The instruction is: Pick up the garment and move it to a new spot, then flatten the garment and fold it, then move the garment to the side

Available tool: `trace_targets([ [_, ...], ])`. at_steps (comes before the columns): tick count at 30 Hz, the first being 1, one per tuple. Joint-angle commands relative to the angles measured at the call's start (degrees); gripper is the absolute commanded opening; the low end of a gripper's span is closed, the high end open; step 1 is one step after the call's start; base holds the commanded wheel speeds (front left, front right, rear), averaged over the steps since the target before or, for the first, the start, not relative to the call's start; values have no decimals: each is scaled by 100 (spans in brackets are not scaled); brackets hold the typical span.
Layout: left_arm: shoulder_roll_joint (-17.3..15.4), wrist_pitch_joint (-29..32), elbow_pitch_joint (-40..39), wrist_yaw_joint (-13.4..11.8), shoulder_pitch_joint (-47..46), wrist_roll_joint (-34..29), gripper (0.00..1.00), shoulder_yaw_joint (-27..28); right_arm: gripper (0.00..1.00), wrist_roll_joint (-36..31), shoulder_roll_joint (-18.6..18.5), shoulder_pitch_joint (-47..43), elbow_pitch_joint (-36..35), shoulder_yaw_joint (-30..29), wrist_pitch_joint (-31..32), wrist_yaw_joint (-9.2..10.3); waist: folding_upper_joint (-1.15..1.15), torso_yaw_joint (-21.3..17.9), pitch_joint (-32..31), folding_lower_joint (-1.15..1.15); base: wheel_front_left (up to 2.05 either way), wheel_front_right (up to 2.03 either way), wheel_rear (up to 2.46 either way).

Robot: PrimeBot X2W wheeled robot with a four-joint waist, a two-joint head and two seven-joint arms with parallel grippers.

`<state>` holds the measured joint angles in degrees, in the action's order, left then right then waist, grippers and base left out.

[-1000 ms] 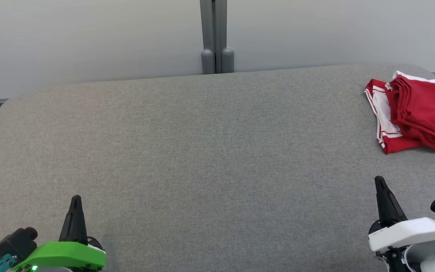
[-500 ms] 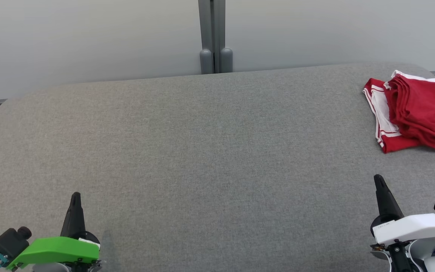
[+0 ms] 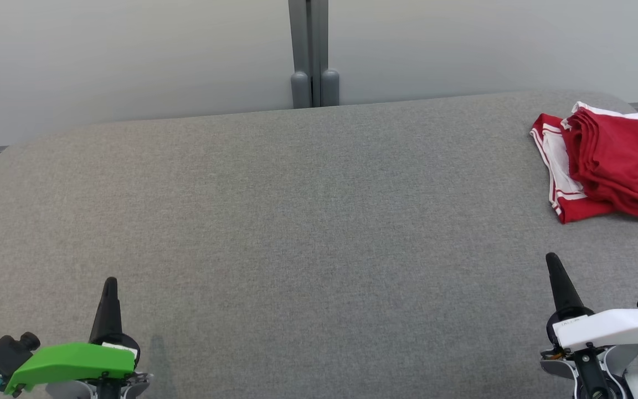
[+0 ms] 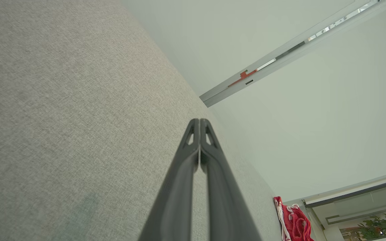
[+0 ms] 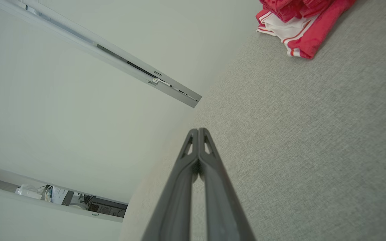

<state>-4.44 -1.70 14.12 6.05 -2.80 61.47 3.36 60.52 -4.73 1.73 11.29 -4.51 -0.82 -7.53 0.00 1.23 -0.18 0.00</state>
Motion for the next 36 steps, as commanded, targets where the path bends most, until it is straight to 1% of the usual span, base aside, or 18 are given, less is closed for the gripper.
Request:
trace_targets([
  [1,-15,44,-58,31,-166,188,0,37,0,181,-12,152,-26,-30,48,3,0,-3,1,0,0,0,0],
  [19,46,304,-44,71,-237,1157,0,140,0,1180,56,265,74,-93,284,3,0,-36,10,0,0,0,0],
  [36,88,523,-31,109,-298,1942,0,215,0,1990,111,352,158,-142,475,3,0,-67,19,0,0,0,0],
])
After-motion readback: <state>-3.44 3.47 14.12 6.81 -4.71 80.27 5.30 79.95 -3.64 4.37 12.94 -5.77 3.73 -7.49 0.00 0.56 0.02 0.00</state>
